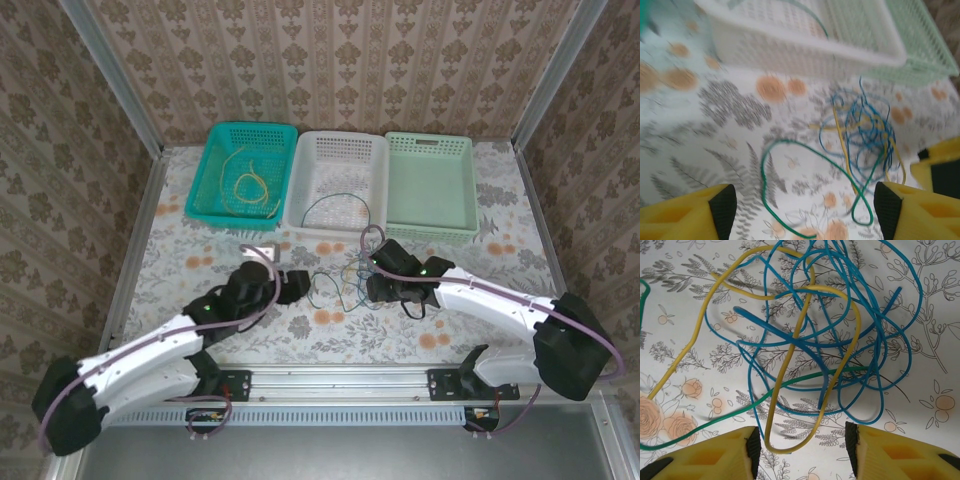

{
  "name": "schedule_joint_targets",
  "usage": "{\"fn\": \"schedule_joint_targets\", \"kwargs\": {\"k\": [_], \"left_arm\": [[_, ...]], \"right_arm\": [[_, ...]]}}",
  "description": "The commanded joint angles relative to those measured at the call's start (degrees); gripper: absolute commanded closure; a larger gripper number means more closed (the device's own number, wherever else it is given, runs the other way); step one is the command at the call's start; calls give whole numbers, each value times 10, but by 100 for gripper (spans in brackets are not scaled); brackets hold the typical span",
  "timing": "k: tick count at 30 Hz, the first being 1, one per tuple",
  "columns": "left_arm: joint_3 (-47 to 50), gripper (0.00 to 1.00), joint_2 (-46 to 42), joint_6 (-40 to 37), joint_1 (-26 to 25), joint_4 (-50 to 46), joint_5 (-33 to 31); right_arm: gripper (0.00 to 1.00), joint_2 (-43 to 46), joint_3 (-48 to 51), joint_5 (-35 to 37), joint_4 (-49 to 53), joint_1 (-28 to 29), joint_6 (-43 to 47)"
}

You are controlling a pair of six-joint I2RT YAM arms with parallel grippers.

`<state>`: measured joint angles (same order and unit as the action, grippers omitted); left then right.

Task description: Untangle the cables

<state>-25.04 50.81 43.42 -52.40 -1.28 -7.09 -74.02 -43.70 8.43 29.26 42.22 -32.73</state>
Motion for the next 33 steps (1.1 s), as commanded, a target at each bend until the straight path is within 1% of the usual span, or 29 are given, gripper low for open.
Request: {"fn": "schedule_joint_targets", "kwargs": {"k": [1, 4, 7, 10, 13, 15, 17, 19, 21, 24, 26, 28, 32, 33], "left_arm": [[-6, 24, 54, 62, -47, 65, 13], [-23, 22, 113, 76, -76, 100, 14], [-25, 22, 163, 111, -77, 146, 30], [-21, 24, 193, 139, -78, 174, 43], [-33, 28, 215, 136, -81, 194, 48], [-53, 29, 238, 129, -80, 185, 53], [-65, 29, 270, 135, -79, 190, 67], [-63, 32, 300, 153, -79, 223, 81], [-60, 33, 324, 170, -78, 257, 89], [-67, 35, 350, 176, -78, 265, 91], [-71, 38, 363, 175, -75, 265, 94], [-73, 43, 371, 174, -70, 271, 95], [-86, 62, 383, 159, -64, 267, 94], [-89, 65, 384, 155, -62, 264, 94]], "right_arm": [[49, -7, 9, 22, -13, 1, -20], [50, -1, 14, 26, -17, 1, -26], [50, 9, 18, 32, -16, 1, -28], [49, 20, 24, 44, -14, 1, -31], [49, 24, 32, 42, -21, 1, -32], [49, 23, 33, 43, -24, 1, -33], [48, 25, 37, 39, -31, 1, -33], [48, 31, 39, 33, -39, 1, -34], [47, 34, 40, 26, -46, 1, -32], [46, 33, 38, 11, -55, 2, -26], [45, 32, 39, 7, -64, 3, -26], [43, 31, 43, 2, -76, 3, -26], [42, 1, 41, 5, -84, 3, -27], [42, -9, 40, 5, -85, 3, -29]]}}
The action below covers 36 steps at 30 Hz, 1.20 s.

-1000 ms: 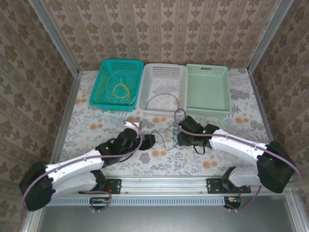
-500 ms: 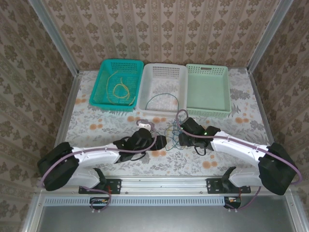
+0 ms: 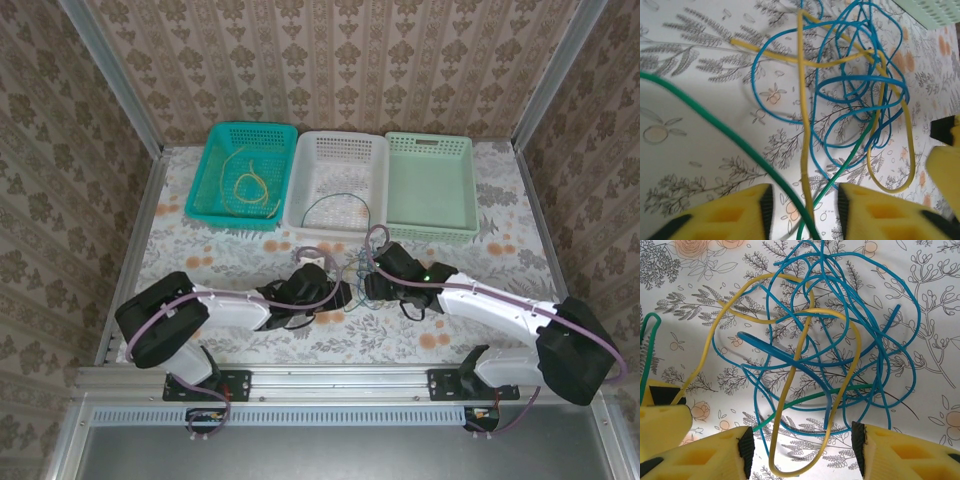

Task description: Untangle the cables

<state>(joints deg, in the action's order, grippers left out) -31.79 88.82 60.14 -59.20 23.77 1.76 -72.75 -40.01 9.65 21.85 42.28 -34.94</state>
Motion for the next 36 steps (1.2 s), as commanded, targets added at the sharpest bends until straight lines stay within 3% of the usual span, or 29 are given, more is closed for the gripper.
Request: {"fn": "schedule_joint_targets", "kwargs": {"k": [1, 3, 9, 13, 15, 18, 23, 31, 36], "left_arm": [[-23, 67, 7, -15, 6, 12, 7], [-23, 72, 10, -17, 9, 13, 8], [-1, 100, -20, -30, 23, 8, 5], [3, 100, -92, -71, 31, -62, -13], [-7, 100, -143, -102, 32, -125, -34], [-21, 100, -222, -149, 38, -216, -76], [-37, 100, -334, -192, 74, -306, -80], [-53, 100, -419, -214, 154, -371, -21], [-48, 100, -466, -192, 224, -355, 51]], "right_arm": [[42, -33, 0, -12, -14, 2, -7], [42, -51, -4, -14, -18, 2, -8], [48, -79, -9, 14, -8, -9, -16], [74, -85, 0, 26, 4, -28, -21], [82, -79, 7, 27, 5, -37, -24], [83, -73, 17, 28, 5, -48, -28], [86, -83, 21, 32, 11, -62, -31], [89, -104, 12, 38, 9, -65, -36], [89, -105, 8, 46, 14, -65, -35]]}}
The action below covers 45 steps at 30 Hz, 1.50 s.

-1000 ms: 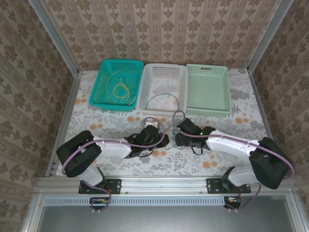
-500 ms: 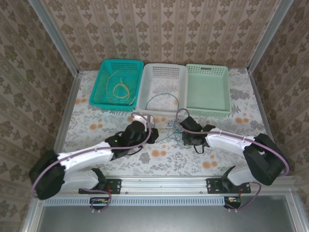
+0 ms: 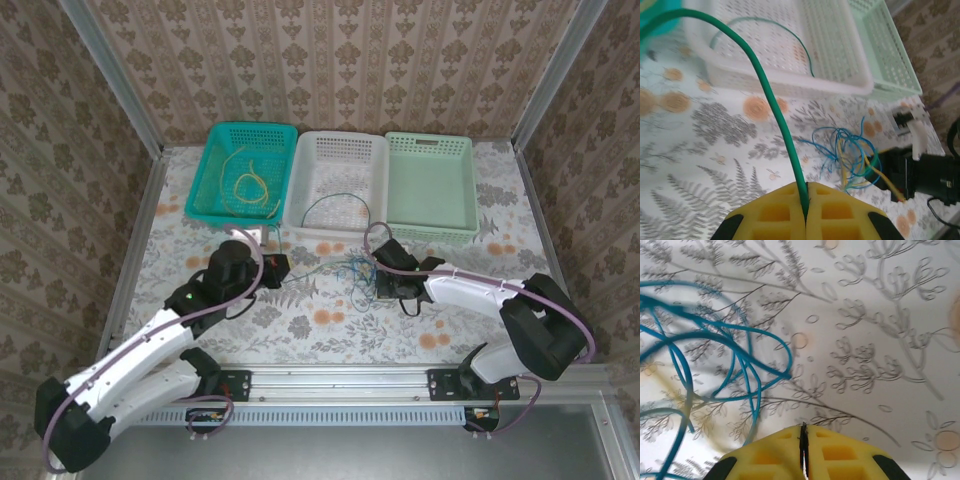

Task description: Untangle the cables

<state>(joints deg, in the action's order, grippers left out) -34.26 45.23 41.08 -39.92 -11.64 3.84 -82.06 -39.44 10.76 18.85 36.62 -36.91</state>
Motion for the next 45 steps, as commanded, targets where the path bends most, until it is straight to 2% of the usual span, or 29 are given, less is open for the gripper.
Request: {"fn": "schedule_joint_targets", "kwargs": {"k": [1, 7, 12, 13, 16, 23, 28, 31, 34, 40, 45], "left_arm": [[-19, 100, -31, 8, 40, 11, 47], [1, 100, -26, 20, 58, 22, 71], [-20, 100, -36, -16, 66, -7, 71], [-29, 100, -34, -28, 66, -11, 73], [-51, 100, -24, -57, 66, -10, 79], [-80, 100, 20, -79, 66, 17, 77], [-69, 100, 42, -41, 66, 106, 66], [-58, 100, 53, -12, 65, 173, 48], [-55, 100, 70, 10, 57, 228, 39], [-65, 100, 108, 10, 7, 267, 8], [-68, 100, 131, 17, -15, 298, -2]], "right_arm": [[89, -11, 2, 35, 43, -8, -15], [89, -7, -5, 44, 51, -8, -14], [86, 3, -3, 24, 40, -6, 0], [81, 8, -3, 16, 33, -3, 9], [57, 43, -9, 12, 18, 17, 27], [28, 153, -27, 14, 29, 25, 16], [29, 233, -25, -4, 10, 26, -1], [28, 266, -8, -39, -58, 32, -31], [29, 279, 14, -33, -144, 46, -77], [29, 235, -1, -19, -274, 71, -115], [28, 181, -35, -9, -317, 81, -114]]}}
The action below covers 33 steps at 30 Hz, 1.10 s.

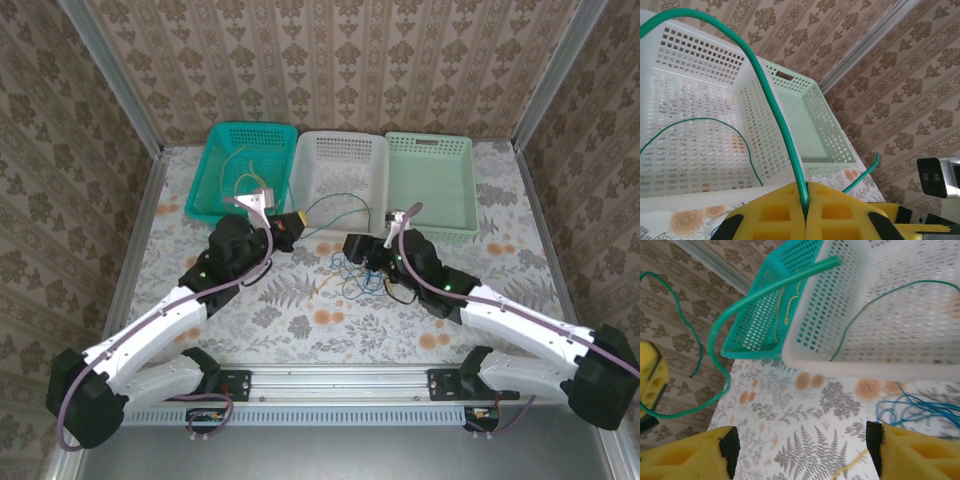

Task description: Untangle the cables

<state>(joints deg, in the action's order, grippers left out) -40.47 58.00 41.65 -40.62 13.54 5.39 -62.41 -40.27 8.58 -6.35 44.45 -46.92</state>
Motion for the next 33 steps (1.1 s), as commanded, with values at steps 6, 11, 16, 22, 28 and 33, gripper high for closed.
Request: {"fn": "schedule_joint_targets", "kwargs": {"k": [6, 11, 16, 22, 28, 33], "left_arm": [[-5, 100, 11, 10, -21, 50, -32], [-2, 100, 21, 14, -35, 68, -33], [12, 100, 27, 18, -43, 94, -35], [48, 100, 2, 16, -46, 109, -72], [98, 100, -9, 36, -50, 186, -98], [139, 100, -15, 50, -58, 241, -133]], "right_arm": [[28, -56, -48, 14, -118, 5, -28], [31, -91, -62, 40, -150, 2, -43], [45, -128, -87, 40, -177, -2, -61], [96, -124, -54, 57, -225, -24, -127], [100, -120, -6, 56, -300, -57, -213], [100, -128, 39, 60, -372, -83, -314]]}}
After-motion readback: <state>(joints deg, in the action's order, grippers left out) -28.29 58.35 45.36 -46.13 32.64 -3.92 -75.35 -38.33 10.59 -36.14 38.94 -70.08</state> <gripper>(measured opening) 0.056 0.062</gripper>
